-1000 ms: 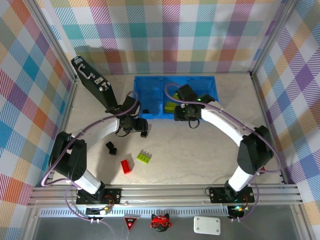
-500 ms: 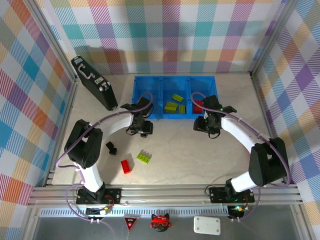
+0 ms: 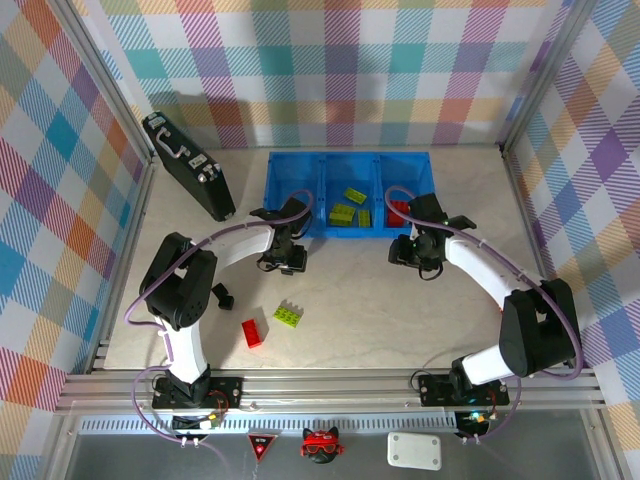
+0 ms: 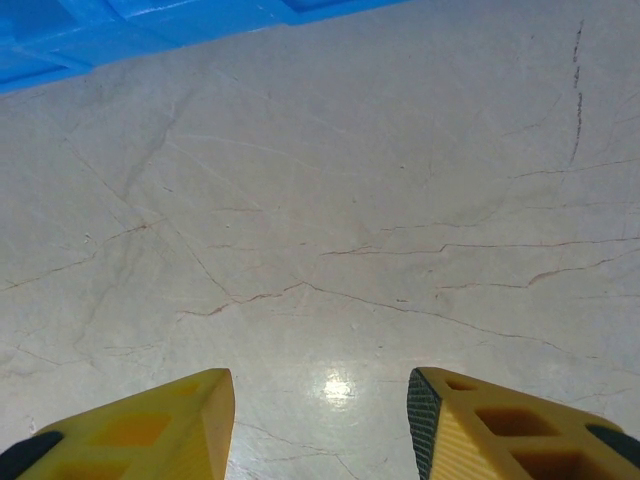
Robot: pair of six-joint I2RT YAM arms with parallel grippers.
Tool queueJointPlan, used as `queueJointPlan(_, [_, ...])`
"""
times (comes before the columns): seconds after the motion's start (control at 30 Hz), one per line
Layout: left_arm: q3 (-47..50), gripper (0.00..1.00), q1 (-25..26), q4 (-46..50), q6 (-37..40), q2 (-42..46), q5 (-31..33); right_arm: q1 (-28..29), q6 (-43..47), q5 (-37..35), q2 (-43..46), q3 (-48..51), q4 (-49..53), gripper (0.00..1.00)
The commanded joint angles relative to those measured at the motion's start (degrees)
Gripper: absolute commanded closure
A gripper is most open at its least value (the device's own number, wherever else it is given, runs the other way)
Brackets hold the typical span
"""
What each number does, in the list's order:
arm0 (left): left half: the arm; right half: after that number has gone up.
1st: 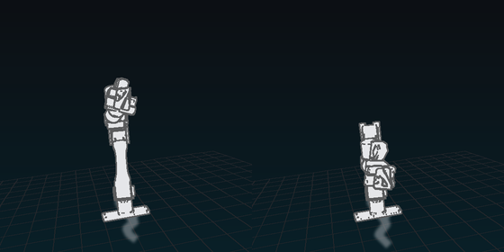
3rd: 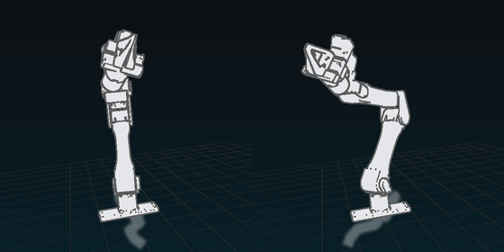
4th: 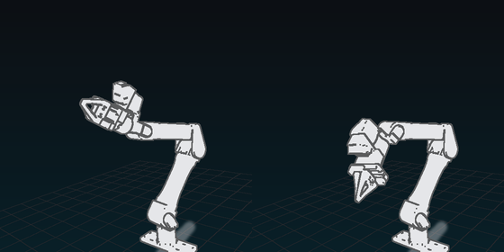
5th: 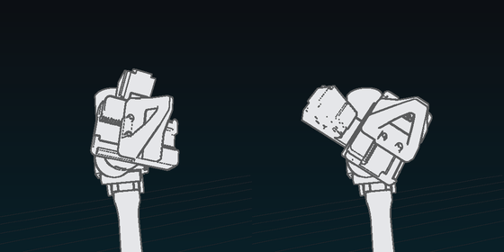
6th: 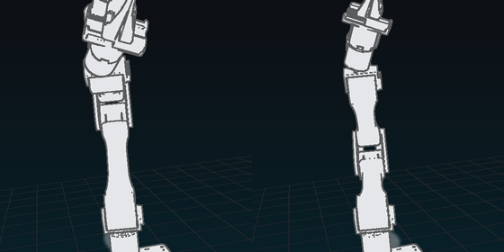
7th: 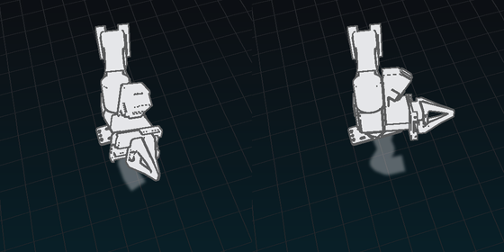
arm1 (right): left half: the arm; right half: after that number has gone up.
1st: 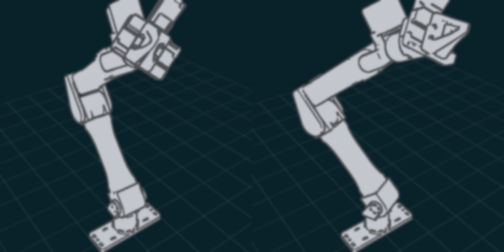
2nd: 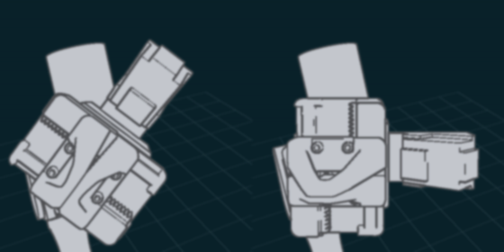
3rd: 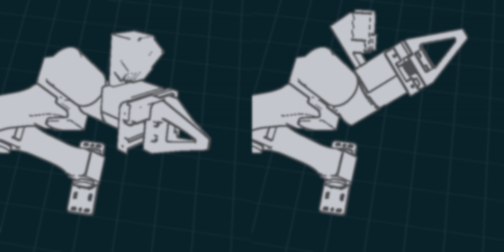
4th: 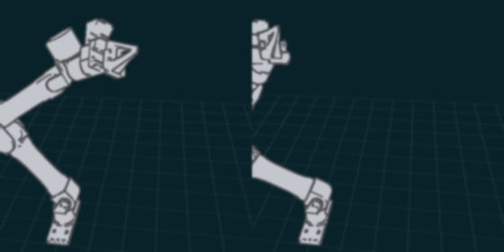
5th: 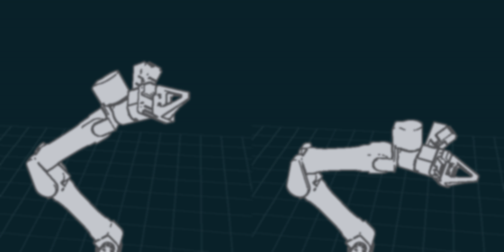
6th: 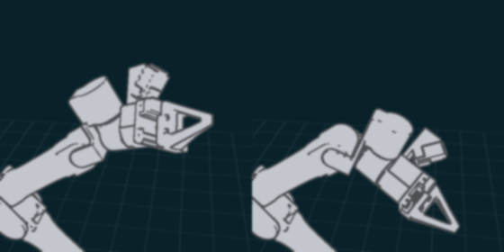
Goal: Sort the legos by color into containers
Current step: Pick up the lego from the center of the table.
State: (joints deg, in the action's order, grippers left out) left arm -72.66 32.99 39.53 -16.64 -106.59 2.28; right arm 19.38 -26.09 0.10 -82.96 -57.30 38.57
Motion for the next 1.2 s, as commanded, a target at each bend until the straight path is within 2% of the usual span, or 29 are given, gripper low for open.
queueJointPlan(0.0, [-0.85,0.52,0.49,1.77,0.83,-0.86,0.8,-0.48,0.46,0.61,1.65,0.64,0.02,0.49])
queueJointPlan(0.57, [-0.63,0.58,0.66,1.35,0.65,-1.52,1.06,-0.57,-0.07,0.61,3.83,1.58,0.54,0.51])
queueJointPlan(0.93, [-1.08,0.68,0.67,1.61,0.9,-1.43,1.33,-0.55,-0.11,0.52,4.39,1.39,0.9,0.51])
queueJointPlan(1.17, [-1.6,0.7,0.67,2.13,0.82,-0.21,1.42,-0.47,-0.08,0.59,4.46,1.4,1.08,0.51])
